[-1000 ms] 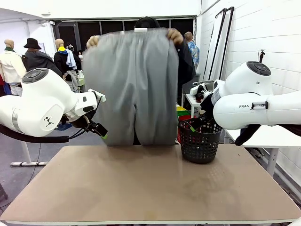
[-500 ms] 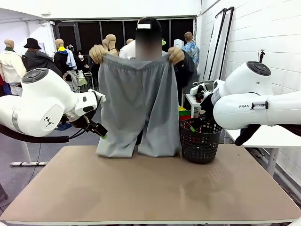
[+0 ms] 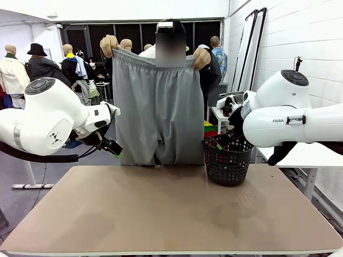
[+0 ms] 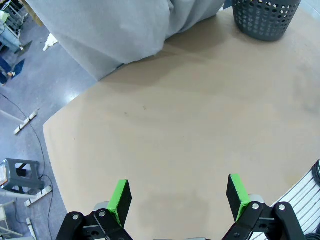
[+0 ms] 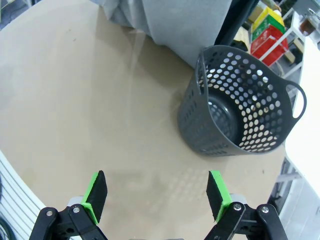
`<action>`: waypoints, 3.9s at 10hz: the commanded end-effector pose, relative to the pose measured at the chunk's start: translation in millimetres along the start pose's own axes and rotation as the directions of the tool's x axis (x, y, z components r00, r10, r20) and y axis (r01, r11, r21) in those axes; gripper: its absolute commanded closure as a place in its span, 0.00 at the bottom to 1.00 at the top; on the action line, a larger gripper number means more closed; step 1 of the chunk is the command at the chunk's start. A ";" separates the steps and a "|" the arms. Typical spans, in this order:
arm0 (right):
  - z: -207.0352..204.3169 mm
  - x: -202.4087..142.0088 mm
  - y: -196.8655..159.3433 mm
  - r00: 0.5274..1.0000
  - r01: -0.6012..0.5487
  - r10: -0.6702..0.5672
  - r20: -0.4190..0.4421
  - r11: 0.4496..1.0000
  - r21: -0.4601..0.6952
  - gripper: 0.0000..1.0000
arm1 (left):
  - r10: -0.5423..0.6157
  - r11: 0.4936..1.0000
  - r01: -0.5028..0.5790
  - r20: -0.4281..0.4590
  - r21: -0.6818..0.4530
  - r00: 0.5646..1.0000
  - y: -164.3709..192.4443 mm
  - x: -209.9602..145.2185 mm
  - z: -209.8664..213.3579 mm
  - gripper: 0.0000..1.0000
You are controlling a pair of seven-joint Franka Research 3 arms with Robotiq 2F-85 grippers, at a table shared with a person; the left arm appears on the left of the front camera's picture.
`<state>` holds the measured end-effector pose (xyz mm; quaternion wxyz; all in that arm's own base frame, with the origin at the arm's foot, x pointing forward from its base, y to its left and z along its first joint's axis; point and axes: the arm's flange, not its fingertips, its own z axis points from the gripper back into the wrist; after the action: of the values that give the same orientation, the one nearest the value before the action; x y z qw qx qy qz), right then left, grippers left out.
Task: Fold the training pants.
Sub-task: Grab both ends of the Training pants handed by a person.
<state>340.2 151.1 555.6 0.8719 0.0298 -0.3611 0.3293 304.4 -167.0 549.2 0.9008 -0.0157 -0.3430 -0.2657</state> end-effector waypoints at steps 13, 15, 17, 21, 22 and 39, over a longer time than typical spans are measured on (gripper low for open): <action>0.1 0.1 0.3 1.000 0.000 0.000 0.001 1.000 0.002 0.00 | -0.007 1.000 0.007 0.000 -0.003 1.000 1.0 -0.1 0.0 0.00; 0.1 0.1 0.3 1.000 0.000 0.000 0.001 1.000 0.002 0.00 | -0.007 1.000 0.007 0.000 -0.003 1.000 1.0 -0.1 0.0 0.00; 0.1 0.1 0.3 1.000 0.000 0.000 0.001 1.000 0.002 0.00 | -0.007 1.000 0.007 0.000 -0.003 1.000 1.0 -0.1 0.0 0.00; 0.1 0.1 0.3 1.000 0.000 0.000 0.001 1.000 0.002 0.00 | -0.007 1.000 0.007 0.000 -0.003 1.000 1.0 -0.1 0.0 0.00; 0.1 0.1 0.3 1.000 0.000 0.000 0.001 1.000 0.002 0.00 | -0.007 1.000 0.007 0.000 -0.003 1.000 1.0 -0.1 0.0 0.00; 0.1 0.1 0.3 1.000 0.000 0.000 0.001 1.000 0.002 0.00 | -0.007 1.000 0.007 0.000 -0.003 1.000 1.0 -0.1 0.0 0.00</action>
<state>340.2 151.1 555.6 0.8719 0.0298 -0.3611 0.3293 304.4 -167.0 549.2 0.9008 -0.0157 -0.3430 -0.2657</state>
